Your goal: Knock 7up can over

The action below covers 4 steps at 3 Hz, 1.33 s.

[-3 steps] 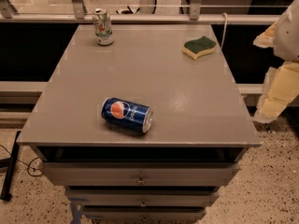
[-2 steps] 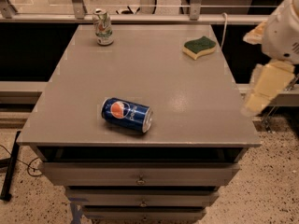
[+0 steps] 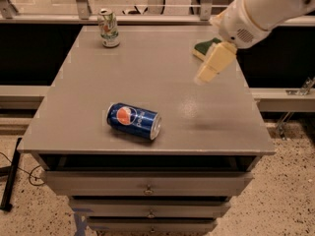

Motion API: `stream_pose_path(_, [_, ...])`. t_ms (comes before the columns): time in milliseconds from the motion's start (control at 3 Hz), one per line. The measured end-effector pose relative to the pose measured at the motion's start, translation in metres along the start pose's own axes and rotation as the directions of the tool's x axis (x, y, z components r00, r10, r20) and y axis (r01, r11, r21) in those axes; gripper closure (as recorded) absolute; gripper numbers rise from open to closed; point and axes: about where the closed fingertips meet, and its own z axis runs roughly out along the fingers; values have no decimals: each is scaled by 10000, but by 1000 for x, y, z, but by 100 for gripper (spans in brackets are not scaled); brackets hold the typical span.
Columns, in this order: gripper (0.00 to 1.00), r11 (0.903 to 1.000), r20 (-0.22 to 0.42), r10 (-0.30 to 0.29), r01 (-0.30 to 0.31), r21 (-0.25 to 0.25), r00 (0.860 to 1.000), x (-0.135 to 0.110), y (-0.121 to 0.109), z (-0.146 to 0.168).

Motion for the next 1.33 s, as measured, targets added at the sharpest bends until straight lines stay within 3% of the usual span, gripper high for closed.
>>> stream_pose_path(333, [0, 9923, 1654, 1221, -1168, -414, 9786, -40, -31, 52])
stream_pose_path(667, [0, 9929, 1611, 1172, -1121, -404, 9799, -40, -29, 51])
stream_pose_path(1000, [0, 9912, 2040, 1322, -1305, -222, 9700, -50, -34, 63])
stream_pose_path(1333, [0, 9800, 3122, 1902, -1990, -37, 9308, -76, -54, 98])
